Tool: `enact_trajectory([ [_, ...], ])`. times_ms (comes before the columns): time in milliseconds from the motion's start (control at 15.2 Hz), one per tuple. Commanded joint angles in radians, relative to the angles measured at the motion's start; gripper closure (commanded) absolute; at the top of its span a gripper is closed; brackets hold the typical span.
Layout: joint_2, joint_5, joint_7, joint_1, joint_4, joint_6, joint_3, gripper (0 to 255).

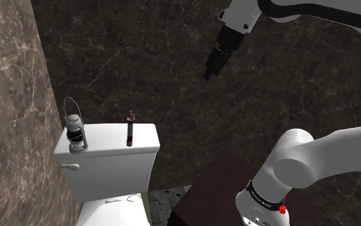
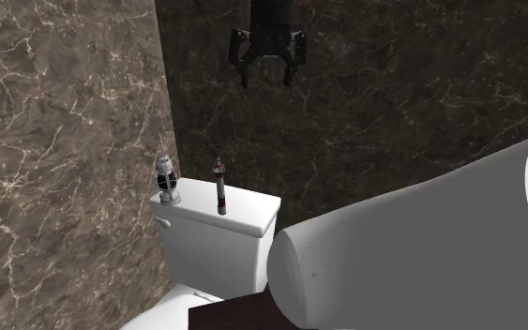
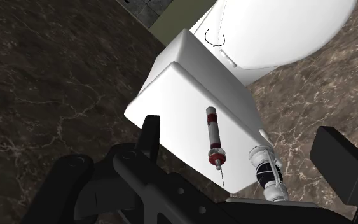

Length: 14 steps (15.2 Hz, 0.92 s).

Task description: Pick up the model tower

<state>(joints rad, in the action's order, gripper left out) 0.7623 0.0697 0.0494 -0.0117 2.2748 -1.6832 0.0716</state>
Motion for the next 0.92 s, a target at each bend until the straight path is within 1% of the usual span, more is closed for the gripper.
enact_trajectory([
  [0,0.0,0.0,0.0,0.0,0.0,0.0,0.0,0],
  [462,-0.198,0.054,0.032,0.012,0.025,-0.203,-0.017,0],
  [858,-0.4,0.111,0.071,0.029,-0.008,-0.353,-0.03,0],
])
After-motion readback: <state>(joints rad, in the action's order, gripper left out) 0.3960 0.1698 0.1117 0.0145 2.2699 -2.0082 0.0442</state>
